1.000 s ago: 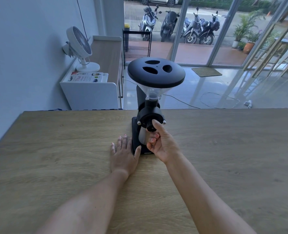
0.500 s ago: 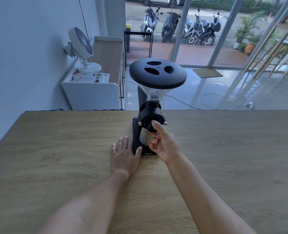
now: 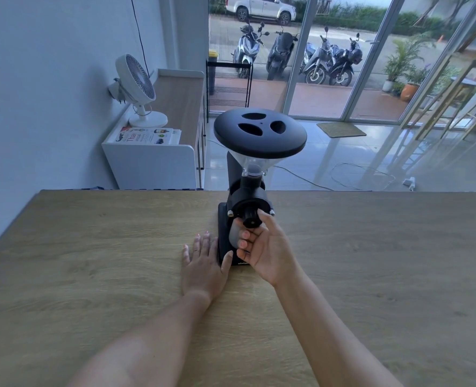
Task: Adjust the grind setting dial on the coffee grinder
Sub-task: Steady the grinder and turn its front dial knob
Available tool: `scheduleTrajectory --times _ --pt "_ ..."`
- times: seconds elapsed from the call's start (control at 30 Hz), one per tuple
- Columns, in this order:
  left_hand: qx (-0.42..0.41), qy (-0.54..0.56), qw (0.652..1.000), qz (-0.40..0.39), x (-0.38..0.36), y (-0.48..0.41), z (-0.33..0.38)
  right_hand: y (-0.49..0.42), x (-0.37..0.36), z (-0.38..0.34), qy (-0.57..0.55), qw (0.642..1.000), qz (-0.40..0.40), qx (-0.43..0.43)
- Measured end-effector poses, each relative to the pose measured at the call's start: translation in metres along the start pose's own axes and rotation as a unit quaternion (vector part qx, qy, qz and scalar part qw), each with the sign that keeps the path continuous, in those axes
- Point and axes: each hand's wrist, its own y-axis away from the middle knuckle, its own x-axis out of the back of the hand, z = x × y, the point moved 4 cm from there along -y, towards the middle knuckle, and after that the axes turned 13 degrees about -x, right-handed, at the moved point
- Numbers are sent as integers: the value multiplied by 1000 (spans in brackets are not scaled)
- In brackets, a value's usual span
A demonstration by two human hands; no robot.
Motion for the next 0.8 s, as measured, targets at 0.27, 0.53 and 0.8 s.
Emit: scheduleTrajectory --times 0.27,0.53,0.8 --pt "2 -6 1000 2 -2 -1 -1 -5 5 3 -45 999 -2 -10" --pt "3 -1 1000 0 -2 -2 -1 -6 9 1 -42 999 31 -6" --pt "2 0 1000 4 -1 -1 -1 -6 10 0 -29 998 50 3"
